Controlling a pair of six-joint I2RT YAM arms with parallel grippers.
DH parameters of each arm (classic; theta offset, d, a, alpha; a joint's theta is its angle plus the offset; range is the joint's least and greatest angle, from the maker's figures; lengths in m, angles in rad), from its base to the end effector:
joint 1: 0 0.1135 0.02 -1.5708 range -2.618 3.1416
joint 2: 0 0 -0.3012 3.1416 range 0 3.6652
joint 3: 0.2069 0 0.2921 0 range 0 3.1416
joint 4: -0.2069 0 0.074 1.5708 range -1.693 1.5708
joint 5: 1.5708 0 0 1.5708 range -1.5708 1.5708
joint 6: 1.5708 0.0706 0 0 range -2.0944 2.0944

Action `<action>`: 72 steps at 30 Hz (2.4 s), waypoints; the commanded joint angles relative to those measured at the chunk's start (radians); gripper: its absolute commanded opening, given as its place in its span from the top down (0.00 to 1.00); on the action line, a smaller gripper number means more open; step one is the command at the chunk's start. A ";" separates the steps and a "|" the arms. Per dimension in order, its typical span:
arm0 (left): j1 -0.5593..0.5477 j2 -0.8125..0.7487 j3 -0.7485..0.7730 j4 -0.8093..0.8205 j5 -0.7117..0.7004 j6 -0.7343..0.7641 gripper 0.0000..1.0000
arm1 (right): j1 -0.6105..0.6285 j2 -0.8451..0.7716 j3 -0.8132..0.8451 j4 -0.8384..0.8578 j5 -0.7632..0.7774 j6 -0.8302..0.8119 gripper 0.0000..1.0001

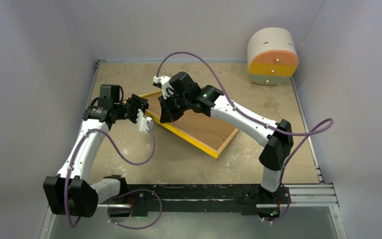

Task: Put the photo into the frame
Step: Turn over the photo frame at the center of the board.

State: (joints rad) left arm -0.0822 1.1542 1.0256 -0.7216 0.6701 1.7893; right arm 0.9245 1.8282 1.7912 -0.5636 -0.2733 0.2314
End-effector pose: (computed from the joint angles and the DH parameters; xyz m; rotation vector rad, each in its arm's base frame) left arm 0.2701 -0.0663 0.3146 1.9285 1.0651 0.1203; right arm 0.2869 0.4120 0.3739 -0.9389 2.1087 0.9281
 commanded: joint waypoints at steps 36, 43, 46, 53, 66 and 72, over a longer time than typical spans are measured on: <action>-0.007 0.093 0.238 -0.101 0.052 -0.180 0.71 | 0.194 -0.308 -0.325 -0.130 0.699 -0.408 0.12; -0.007 0.096 0.244 -0.095 0.060 -0.212 0.72 | 0.206 -0.314 -0.372 -0.058 0.793 -0.466 0.19; -0.007 0.097 0.245 -0.092 0.060 -0.222 0.72 | 0.213 -0.296 -0.368 -0.038 0.834 -0.481 0.28; -0.005 0.103 0.271 -0.059 0.073 -0.326 0.67 | 0.221 -0.223 -0.269 -0.019 0.902 -0.493 0.72; 0.197 0.015 0.227 0.569 0.143 -1.094 0.14 | 0.222 -0.118 0.012 -0.043 0.828 -0.449 0.92; 0.341 0.126 0.415 0.529 0.166 -1.395 0.11 | 0.219 0.038 0.390 -0.174 0.746 -0.367 1.00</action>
State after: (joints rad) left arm 0.2104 1.2243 1.3083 -0.2375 0.7712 0.6842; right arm 1.1454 1.8172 1.9423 -0.6891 0.5232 -0.2016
